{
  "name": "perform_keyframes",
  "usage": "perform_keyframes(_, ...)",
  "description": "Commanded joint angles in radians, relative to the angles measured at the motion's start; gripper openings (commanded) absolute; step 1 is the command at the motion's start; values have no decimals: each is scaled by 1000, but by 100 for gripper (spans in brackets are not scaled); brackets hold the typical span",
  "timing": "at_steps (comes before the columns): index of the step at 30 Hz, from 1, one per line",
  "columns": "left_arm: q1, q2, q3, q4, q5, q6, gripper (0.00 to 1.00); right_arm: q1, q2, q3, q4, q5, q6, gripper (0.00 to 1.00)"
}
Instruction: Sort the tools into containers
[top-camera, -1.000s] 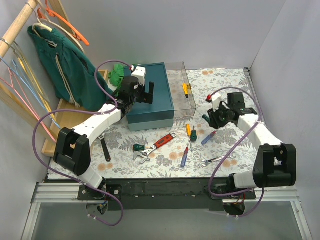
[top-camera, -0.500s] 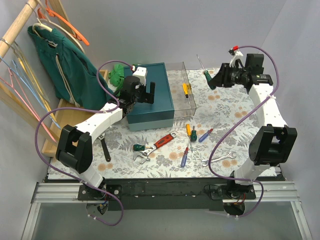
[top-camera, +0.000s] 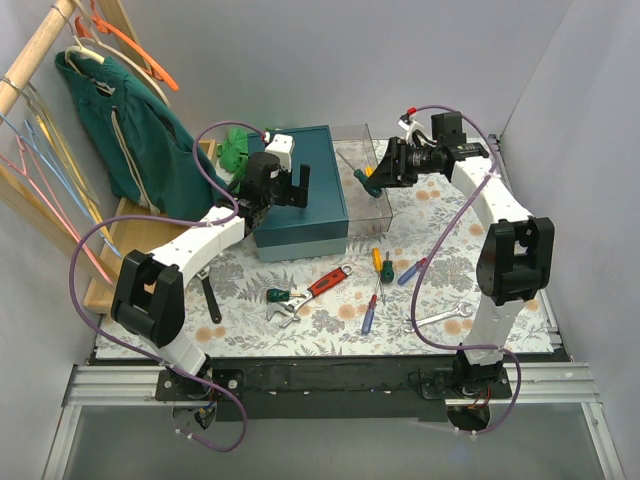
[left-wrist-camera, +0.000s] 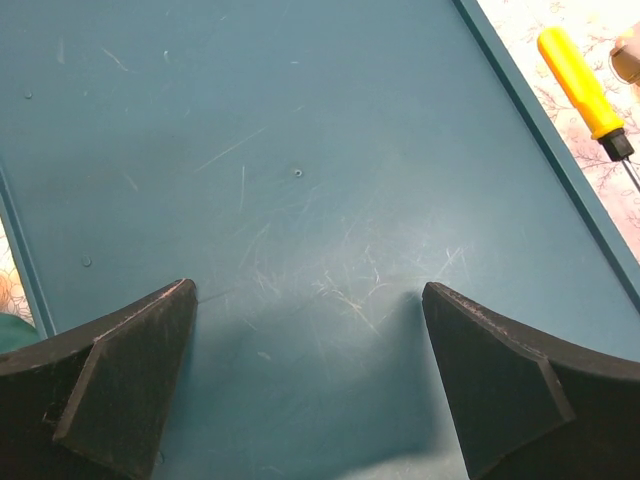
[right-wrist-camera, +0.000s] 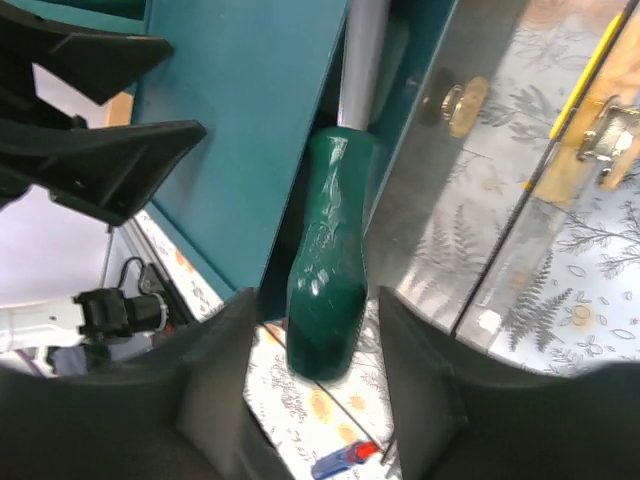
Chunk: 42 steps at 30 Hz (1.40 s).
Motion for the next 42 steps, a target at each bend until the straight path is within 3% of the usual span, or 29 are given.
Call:
perform_keyframes(1,5,-76,-16,10,-14,19,98,-11,-28,91,6,-2,-3,63)
perform_keyframes(6,5,-71,-16,17,-17,20,98,-80,-76,76,-2,-54,-63,63)
perform_keyframes(9,5,-60,-8,18,-17,19,98,-163,-94,89,-155,-138,-375,63)
perform_keyframes(10,5,-59,-9,18,-19,20,98,-200,-99,94,-219,-141,-640,63)
perform_keyframes(15,8,-53,-5,39,-17,42,98,-220,-70,107,-766,-37,-1407,62)
perform_keyframes(17,11,-50,-3,47,-22,60,98,-220,-85,50,-797,29,-1538,61)
perform_keyframes(18,15,-43,0,50,-27,65,98,-219,-120,-43,-798,52,-1680,61)
perform_keyframes(22,21,-33,4,49,-27,72,98,-180,-217,-269,-705,161,-1934,60)
perform_keyframes(24,23,-33,3,46,-24,75,98,-139,-254,-338,-670,217,-2009,60)
perform_keyframes(30,23,-34,-3,35,-25,85,98,-3,-249,-487,-493,279,-1995,59)
perform_keyframes(42,23,-43,-16,27,-36,97,98,38,-206,-677,-294,423,-2074,52)
